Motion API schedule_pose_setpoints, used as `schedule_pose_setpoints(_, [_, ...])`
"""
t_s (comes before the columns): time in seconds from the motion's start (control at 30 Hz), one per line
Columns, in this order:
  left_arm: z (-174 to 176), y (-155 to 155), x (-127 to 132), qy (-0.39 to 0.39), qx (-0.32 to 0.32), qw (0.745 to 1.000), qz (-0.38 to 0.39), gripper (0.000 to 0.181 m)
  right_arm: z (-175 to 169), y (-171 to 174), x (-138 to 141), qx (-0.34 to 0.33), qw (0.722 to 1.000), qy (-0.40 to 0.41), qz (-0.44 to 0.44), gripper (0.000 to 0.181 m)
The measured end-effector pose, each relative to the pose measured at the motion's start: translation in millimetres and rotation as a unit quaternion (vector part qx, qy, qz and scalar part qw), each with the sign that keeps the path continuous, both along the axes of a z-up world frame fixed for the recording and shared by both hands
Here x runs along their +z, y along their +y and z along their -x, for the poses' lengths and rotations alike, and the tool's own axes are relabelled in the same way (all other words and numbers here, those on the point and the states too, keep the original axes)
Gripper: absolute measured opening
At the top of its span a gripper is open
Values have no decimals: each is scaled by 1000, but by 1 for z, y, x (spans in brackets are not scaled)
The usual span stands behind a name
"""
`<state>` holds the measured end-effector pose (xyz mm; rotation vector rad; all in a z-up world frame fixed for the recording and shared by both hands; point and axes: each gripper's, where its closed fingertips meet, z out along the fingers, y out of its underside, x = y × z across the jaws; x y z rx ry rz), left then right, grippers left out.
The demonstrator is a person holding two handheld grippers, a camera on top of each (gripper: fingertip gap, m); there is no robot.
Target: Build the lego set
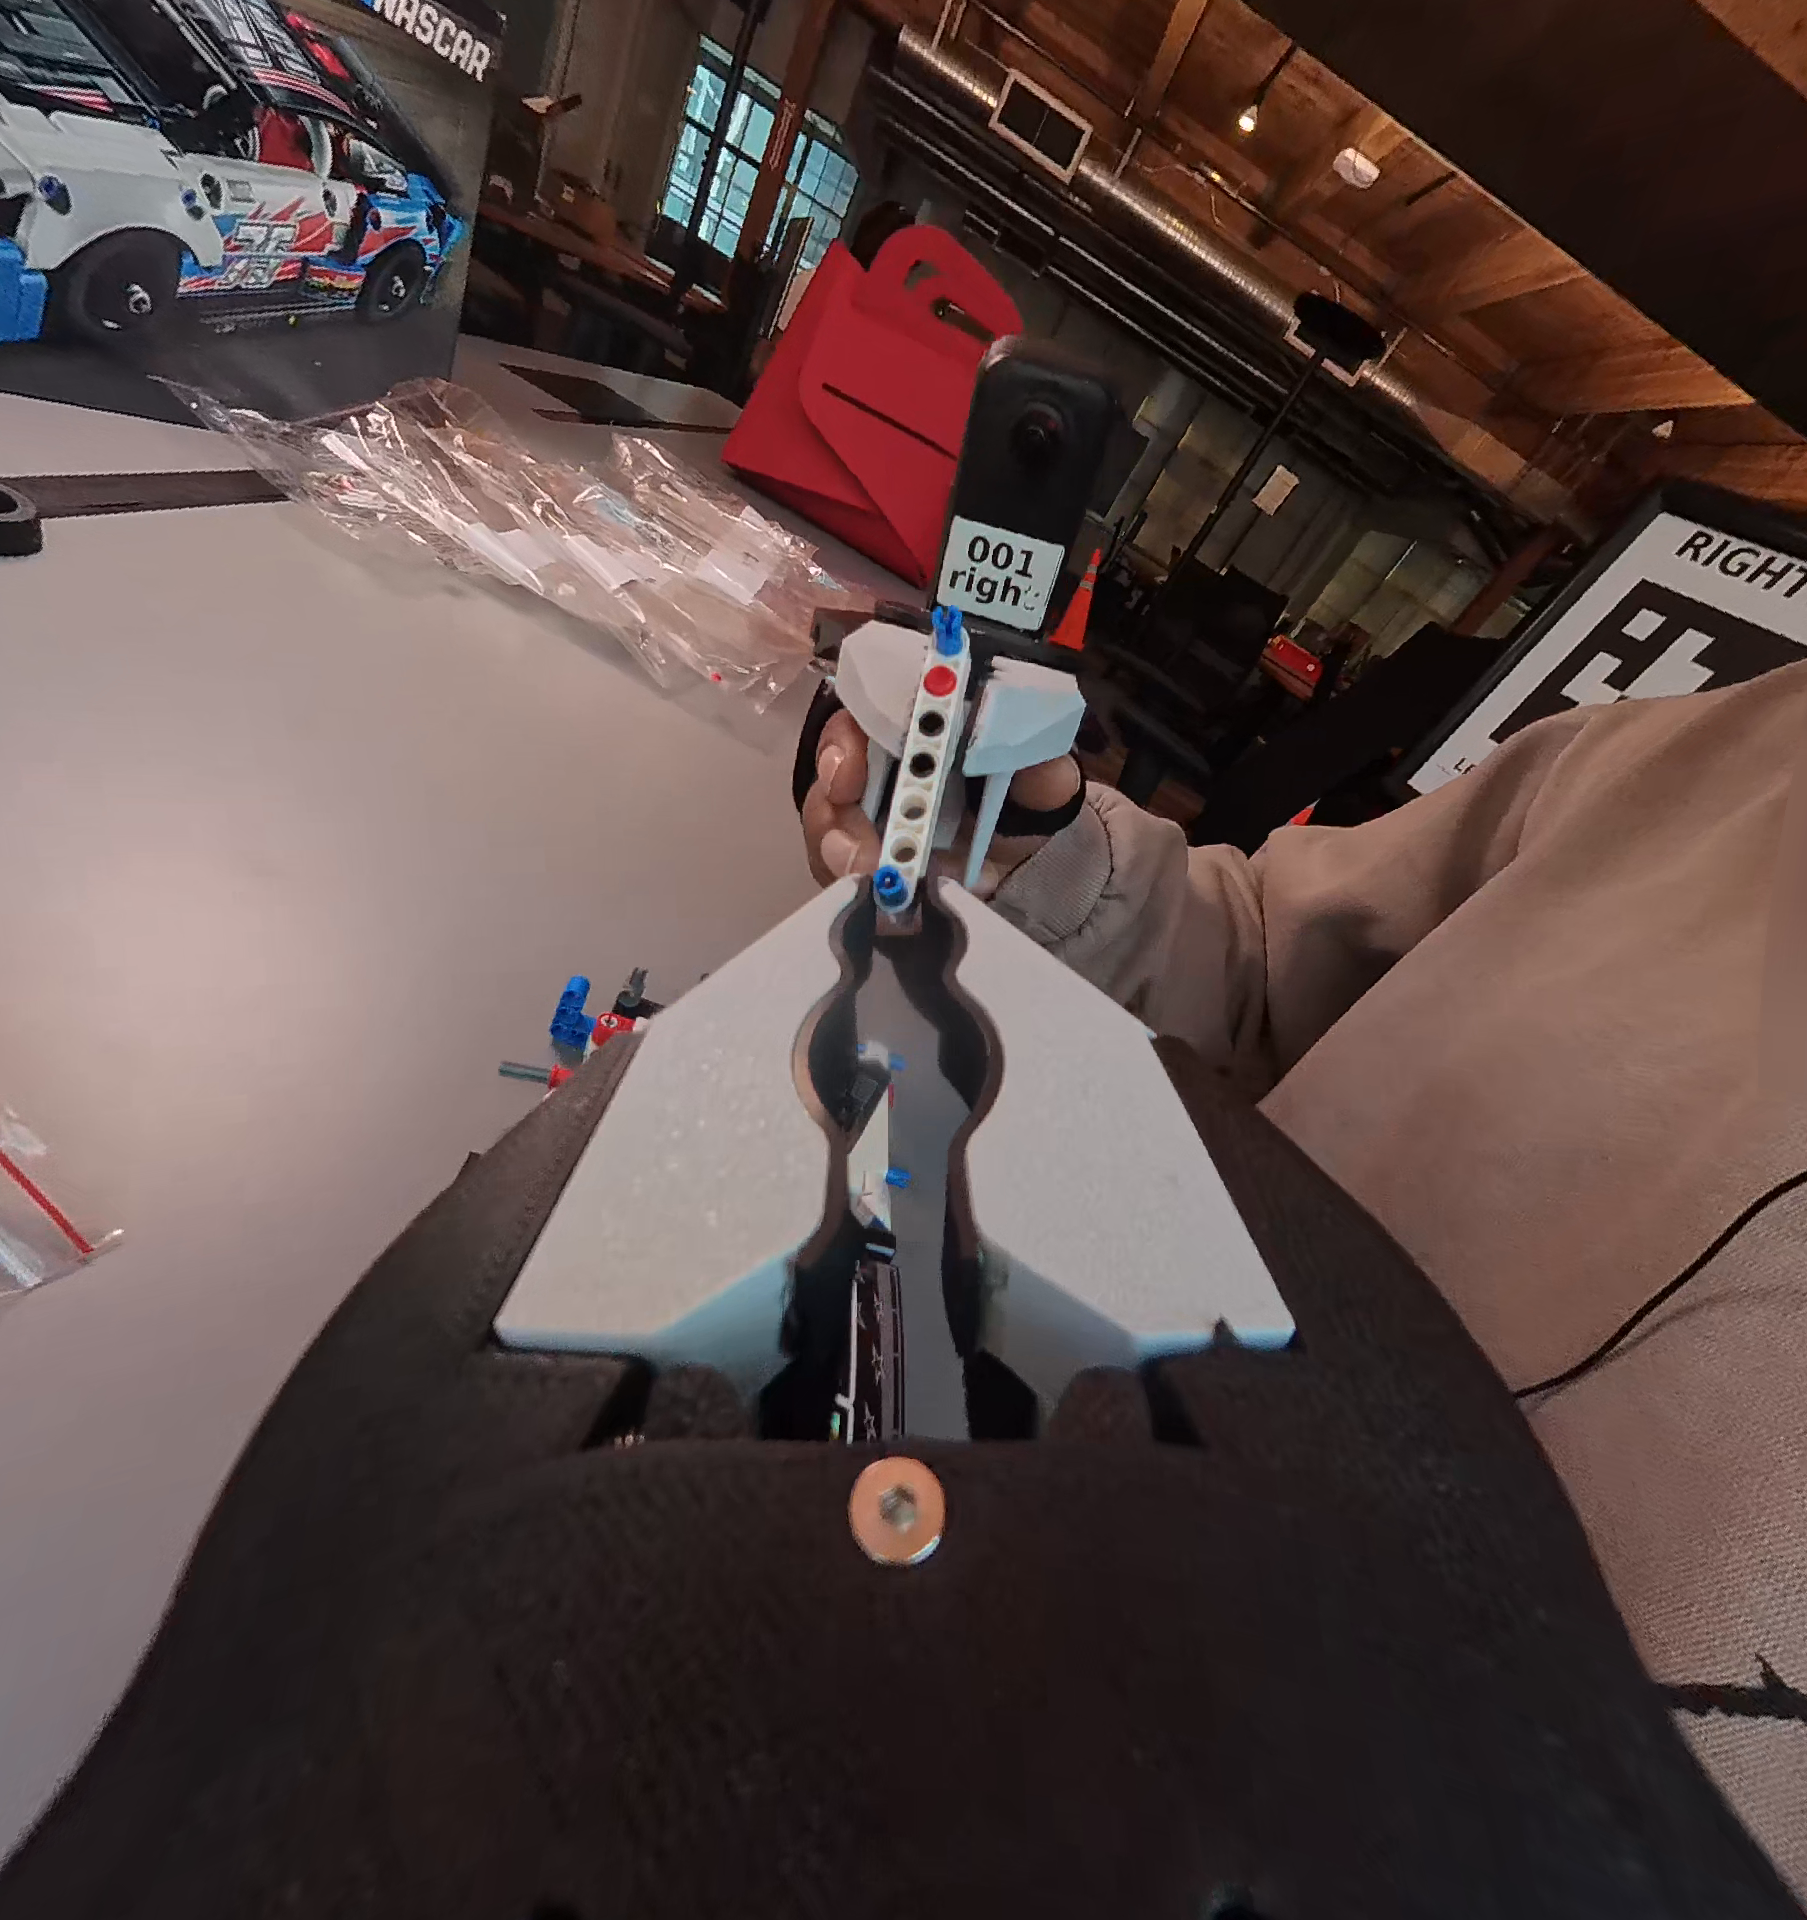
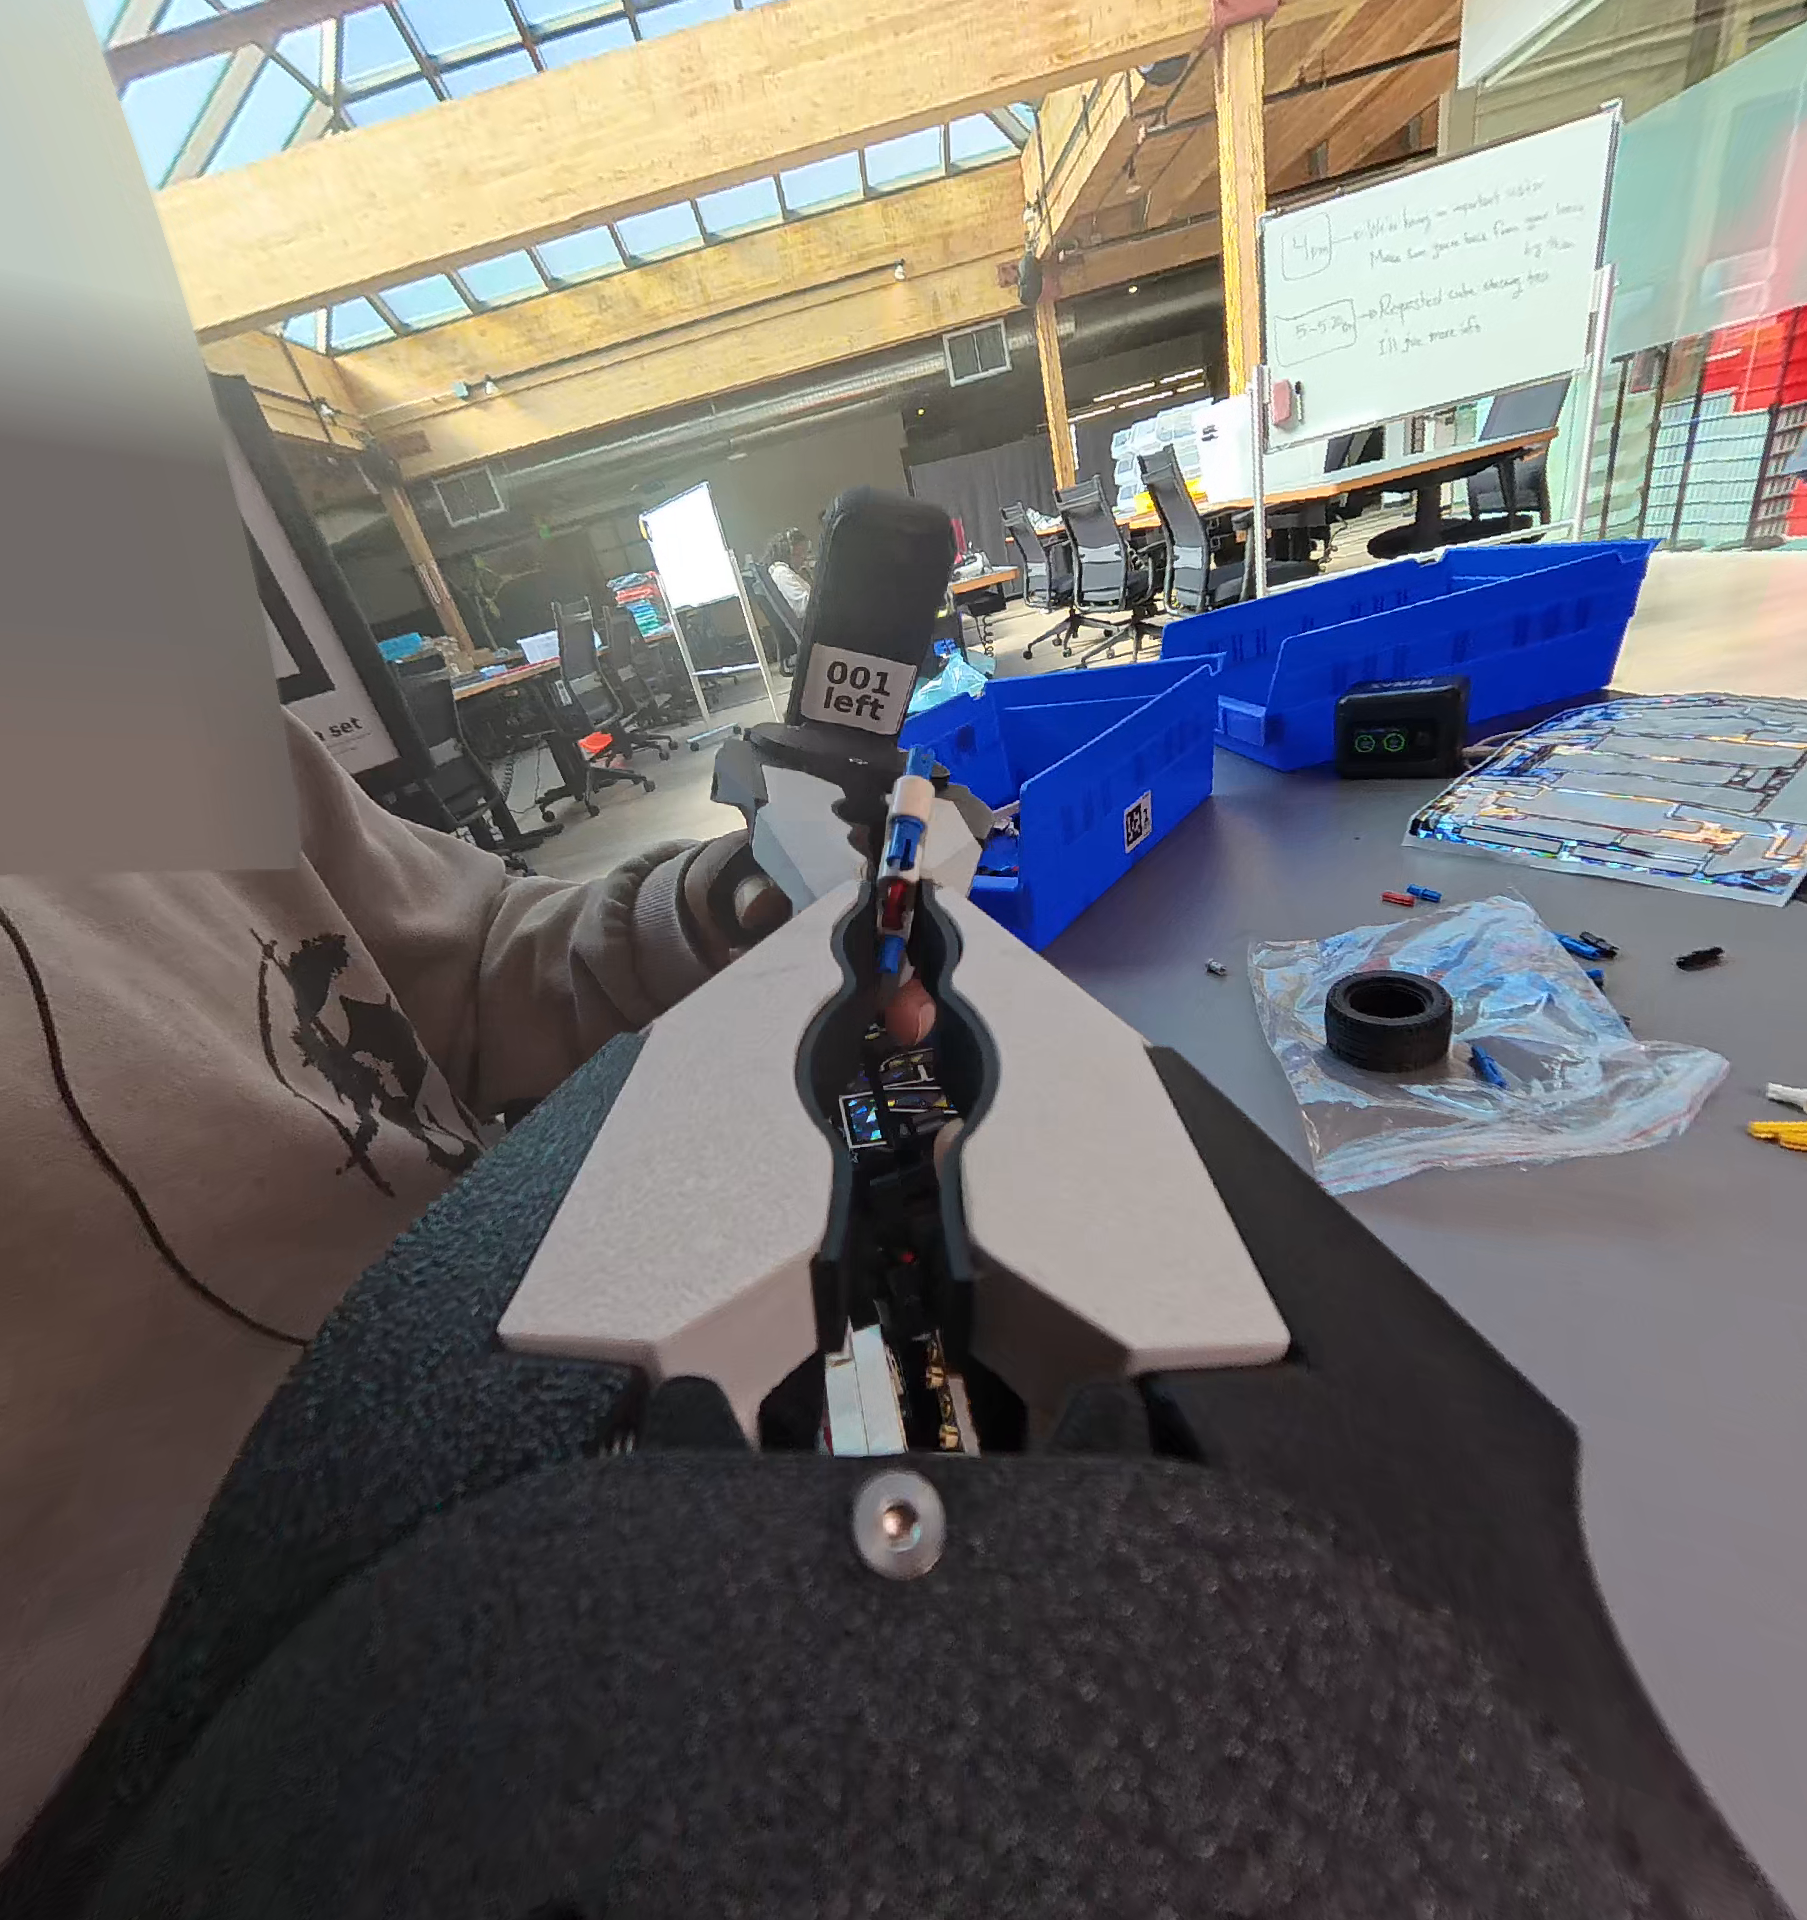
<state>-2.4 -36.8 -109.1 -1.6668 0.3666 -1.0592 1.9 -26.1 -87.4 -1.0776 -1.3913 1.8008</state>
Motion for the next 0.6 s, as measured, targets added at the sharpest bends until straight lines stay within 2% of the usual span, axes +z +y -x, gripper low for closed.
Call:
schedule_pose_setpoints(0.1, [-2,0,-6,45,6,999,-8,0,-4,6,3,7,1000,-1,19,5])
schedule_pose_setpoints(0.23, [-4,-1,-10,81,8,997,-13,0,-11,7,8,29,999,-1,41,4])
schedule_pose_setpoints(0.3, [-2,-3,-11,95,-1,995,-10,6,-13,9,4,33,999,-14,35,4])
schedule_pose_setpoints(0.47, [9,-2,6,73,10,997,-23,15,-15,8,-8,48,998,-47,13,4])
schedule_pose_setpoints(0.6, [-8,-3,-1,87,-18,996,-14,18,-12,-1,-17,63,996,-66,6,4])
